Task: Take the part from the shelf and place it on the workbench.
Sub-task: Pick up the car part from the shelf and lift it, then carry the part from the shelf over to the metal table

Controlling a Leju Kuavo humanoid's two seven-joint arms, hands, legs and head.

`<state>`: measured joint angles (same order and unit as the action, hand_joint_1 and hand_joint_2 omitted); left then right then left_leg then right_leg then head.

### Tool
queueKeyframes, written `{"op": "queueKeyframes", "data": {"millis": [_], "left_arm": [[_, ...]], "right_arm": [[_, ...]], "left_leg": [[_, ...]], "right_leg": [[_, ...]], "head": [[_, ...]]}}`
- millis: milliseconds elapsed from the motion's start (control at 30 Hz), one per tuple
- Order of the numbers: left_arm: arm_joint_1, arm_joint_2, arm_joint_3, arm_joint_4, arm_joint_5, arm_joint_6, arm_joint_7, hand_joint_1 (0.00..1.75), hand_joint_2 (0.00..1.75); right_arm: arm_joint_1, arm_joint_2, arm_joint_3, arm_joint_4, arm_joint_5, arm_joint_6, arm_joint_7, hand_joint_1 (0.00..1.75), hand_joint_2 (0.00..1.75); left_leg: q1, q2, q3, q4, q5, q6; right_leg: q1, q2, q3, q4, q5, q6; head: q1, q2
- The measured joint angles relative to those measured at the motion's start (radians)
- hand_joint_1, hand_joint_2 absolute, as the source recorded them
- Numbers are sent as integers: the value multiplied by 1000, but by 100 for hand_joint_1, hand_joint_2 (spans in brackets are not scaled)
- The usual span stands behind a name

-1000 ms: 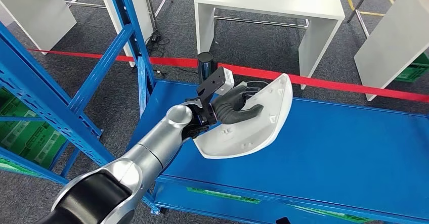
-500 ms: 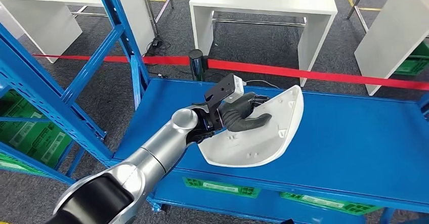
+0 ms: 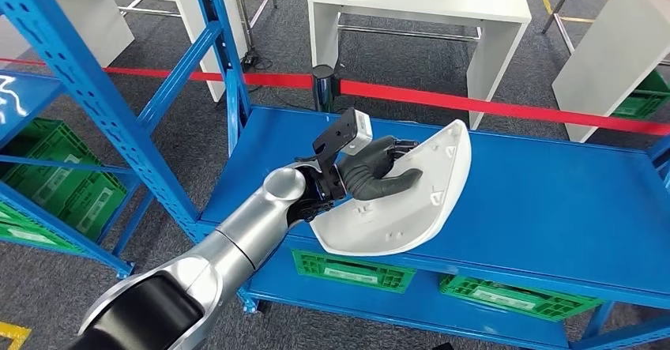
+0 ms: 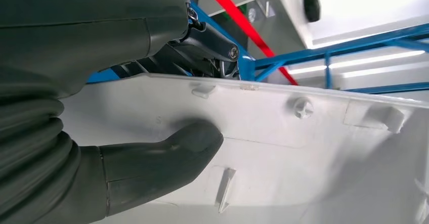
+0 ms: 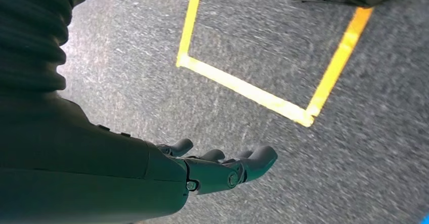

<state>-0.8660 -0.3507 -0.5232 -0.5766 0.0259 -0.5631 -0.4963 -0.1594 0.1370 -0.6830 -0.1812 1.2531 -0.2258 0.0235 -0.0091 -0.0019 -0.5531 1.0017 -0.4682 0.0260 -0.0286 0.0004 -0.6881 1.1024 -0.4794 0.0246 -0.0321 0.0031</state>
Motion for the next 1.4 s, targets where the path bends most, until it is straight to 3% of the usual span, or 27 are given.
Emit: {"op": "queueKeyframes", "data": {"millis": [67, 100, 133, 167, 233, 300, 333, 433, 500, 567, 600, 633, 667, 700, 767, 833, 933, 967, 1000, 1067, 1100, 1133, 1200, 1233, 1267, 1333, 1400], "left_arm": [[7, 7, -5, -14, 8, 3, 0, 175, 175], [12, 11, -7, -20, 11, 3, 1, 175, 175], [17, 15, -10, -26, 15, 4, 2, 175, 175], [22, 18, -13, -34, 19, 4, 4, 175, 175], [27, 24, -19, -50, 29, 5, 9, 175, 175], [29, 28, -24, -66, 36, 5, 16, 175, 175], [29, 29, -28, -73, 38, 5, 20, 175, 175], [29, 33, -38, -88, 42, 5, 25, 175, 175], [29, 38, -42, -94, 45, 8, 28, 175, 175], [29, 42, -47, -100, 47, 12, 34, 175, 175], [29, 44, -50, -102, 48, 13, 38, 175, 175], [29, 45, -53, -103, 50, 13, 43, 175, 175], [29, 46, -56, -104, 51, 14, 47, 175, 175], [28, 47, -58, -105, 52, 14, 50, 175, 175], [23, 46, -61, -108, 58, 18, 55, 175, 175], [15, 44, -62, -109, 66, 22, 53, 175, 175], [6, 45, -65, -103, 71, 27, 46, 175, 175], [4, 44, -68, -101, 71, 29, 44, 175, 175], [2, 43, -71, -100, 71, 31, 41, 175, 175], [-1, 41, -75, -97, 71, 31, 38, 175, 175], [-2, 41, -76, -96, 71, 31, 37, 175, 175], [-1, 41, -78, -94, 71, 31, 37, 175, 175], [0, 42, -78, -90, 71, 31, 37, 175, 175], [0, 43, -78, -89, 71, 31, 36, 175, 175], [-1, 43, -78, -89, 71, 31, 36, 175, 175], [-2, 44, -79, -88, 72, 32, 35, 175, 175], [-4, 45, -79, -88, 73, 32, 34, 175, 175]], "right_arm": [[-2, -1, 1, 0, 6, 1, 4, 0, 175], [-3, -2, 2, 0, 9, 1, 5, 0, 175], [-4, -3, 2, 0, 10, 1, 4, 0, 175], [-5, -4, 2, 0, 11, 0, 3, 0, 175], [-10, -5, 3, -1, 8, -4, -3, 0, 175], [-18, -6, 3, -2, 3, -5, -7, 0, 175], [-22, -6, 3, -3, 1, -6, -10, 0, 175], [-25, -2, 2, -3, -4, -8, -14, 0, 175], [-26, 1, 2, -3, -8, -11, -17, 0, 175], [-25, 3, 2, -3, -12, -14, -21, 0, 175], [-23, 3, 2, -3, -15, -16, -23, 0, 175], [-21, 4, 2, -3, -21, -17, -25, 0, 175], [-20, 4, 2, -3, -26, -17, -28, 0, 175], [-19, 5, 1, -3, -30, -17, -31, 0, 175], [-18, 5, 0, -3, -33, -17, -37, 0, 175], [-18, 5, 0, -4, -35, -18, -43, 0, 175], [-17, 6, -1, -4, -39, -17, -51, 0, 175], [-16, 6, -1, -3, -39, -17, -52, 0, 175], [-15, 6, -1, -3, -39, -17, -53, 0, 175], [-15, 6, -1, -4, -40, -17, -54, 0, 175], [-15, 6, -1, -4, -40, -16, -55, 0, 175], [-15, 6, -1, -4, -40, -16, -56, 0, 175], [-15, 6, -1, -4, -40, -16, -56, 0, 175], [-16, 6, -1, -4, -40, -16, -56, 0, 175], [-17, 6, -1, -4, -40, -16, -57, 0, 175], [-19, 7, -1, -6, -40, -16, -61, 0, 175], [-21, 8, -1, -8, -44, -14, -69, 0, 175]], "left_leg": [[-2, 0, -29, 2, 22, 6], [-3, 1, -45, 4, 32, 7], [-3, 1, -61, 7, 41, 6], [-3, 1, -77, 12, 51, 5], [-4, 0, -107, 24, 67, -1], [-5, 0, -125, 34, 80, -11], [-6, 0, -128, 35, 87, -17], [-5, -1, -136, 33, 98, -36], [-2, -3, -161, 86, 33, -48], [4, -3, -193, 209, -65, -60], [7, -3, -203, 270, -93, -64], [10, -3, -200, 309, -98, -68], [13, -3, -180, 313, -82, -69], [15, -3, -142, 281, -58, -70], [17, -4, -27, 142, -48, -68], [12, -7, 46, 39, -69, -57], [6, -6, 38, 14, -54, -30], [6, -4, 28, 12, -41, -20], [8, -2, 15, 9, -25, -10], [7, -1, -20, 8, 6, 0], [5, -1, -39, 9, 21, 2], [3, 0, -57, 10, 35, 3], [0, 1, -94, 15, 60, 1], [0, 1, -111, 19, 71, -1], [-1, 1, -127, 24, 81, -5], [-3, 1, -144, 31, 98, -15], [-3, 1, -145, 27, 117, -27]], "right_leg": [[2, 0, -40, 129, -90, 5], [3, 0, -52, 184, -112, 6], [3, 0, -48, 210, -111, 7], [4, 0, -25, 199, -92, 6], [5, 0, 68, 81, -54, 1], [10, 2, 142, -30, -53, -10], [13, 3, 155, -55, -59, -17], [12, 1, 141, -65, -36, -37], [5, -3, 120, -71, -10, -50], [5, -4, 91, -71, 15, -54], [5, -5, 75, -70, 28, -53], [4, -6, 59, -69, 40, -51], [4, -7, 43, -68, 52, -49], [3, -8, 28, -67, 64, -45], [2, -8, 6, -65, 85, -36], [2, -8, 3, -70, 105, -23], [-3, -4, 2, -84, 129, 0], [-5, -3, -7, -78, 115, 5], [-5, -2, -20, -53, 79, 8], [-3, -1, -56, 60, -32, 10], [-1, -1, -70, 130, -74, 10], [1, -1, -76, 188, -91, 9], [6, -1, -42, 215, -60, 5], [8, -1, 3, 174, -36, 1], [11, -1, 62, 104, -32, -4], [17, 1, 155, -27, -58, -16], [21, 2, 171, -69, -70, -28]], "head": [[2, 0], [3, 0], [3, 0], [3, 0], [3, 0], [1, 0], [1, 0], [3, 0], [2, 0], [0, 0], [0, 0], [0, 0], [0, 0], [0, 0], [-1, 0], [-1, 0], [-3, 0], [-3, 0], [-2, 0], [2, 0], [2, 0], [3, 0], [3, 0], [3, 0], [3, 0], [2, 0], [2, 0]]}}
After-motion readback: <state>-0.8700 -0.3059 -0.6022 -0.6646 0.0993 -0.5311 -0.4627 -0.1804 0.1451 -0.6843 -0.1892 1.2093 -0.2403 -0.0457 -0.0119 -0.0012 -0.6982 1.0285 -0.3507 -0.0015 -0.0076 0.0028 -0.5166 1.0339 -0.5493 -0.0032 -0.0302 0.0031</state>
